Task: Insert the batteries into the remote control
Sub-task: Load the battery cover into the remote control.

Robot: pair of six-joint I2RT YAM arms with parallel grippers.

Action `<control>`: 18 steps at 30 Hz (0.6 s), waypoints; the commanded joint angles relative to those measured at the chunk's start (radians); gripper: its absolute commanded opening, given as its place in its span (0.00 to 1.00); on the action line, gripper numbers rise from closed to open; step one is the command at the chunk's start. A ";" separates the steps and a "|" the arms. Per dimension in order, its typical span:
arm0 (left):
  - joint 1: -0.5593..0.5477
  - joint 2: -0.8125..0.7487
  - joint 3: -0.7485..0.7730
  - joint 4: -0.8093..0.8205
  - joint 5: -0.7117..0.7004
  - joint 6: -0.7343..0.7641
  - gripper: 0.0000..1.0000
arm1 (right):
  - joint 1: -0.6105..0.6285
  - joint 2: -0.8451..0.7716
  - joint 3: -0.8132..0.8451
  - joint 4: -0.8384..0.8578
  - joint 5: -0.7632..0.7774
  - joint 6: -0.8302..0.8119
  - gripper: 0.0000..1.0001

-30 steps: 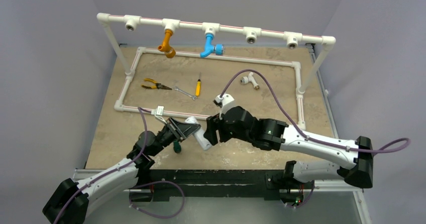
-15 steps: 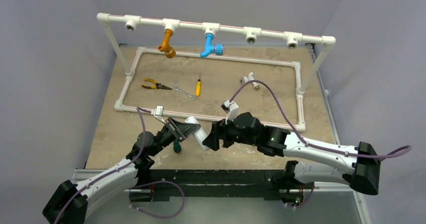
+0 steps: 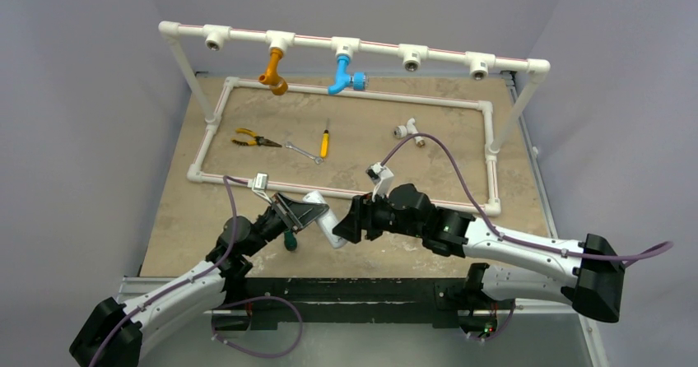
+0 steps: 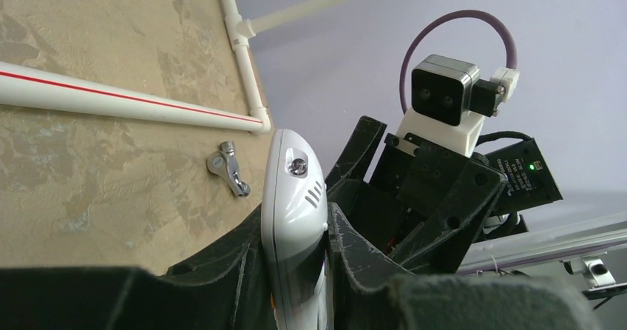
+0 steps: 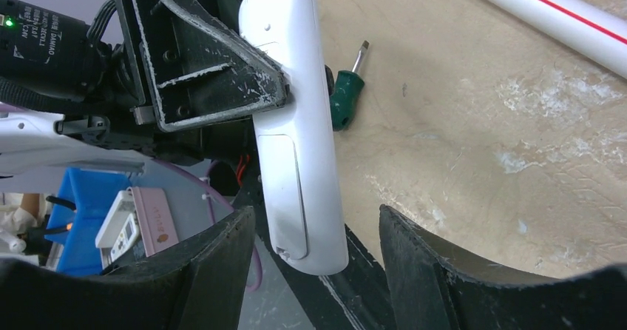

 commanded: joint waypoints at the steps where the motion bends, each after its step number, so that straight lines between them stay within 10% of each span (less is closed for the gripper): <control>1: -0.006 -0.015 -0.020 0.051 0.015 -0.011 0.00 | -0.013 -0.010 -0.018 0.094 -0.055 0.027 0.60; 18: -0.006 -0.016 -0.020 0.050 0.012 -0.012 0.00 | -0.026 0.018 -0.029 0.115 -0.091 0.036 0.37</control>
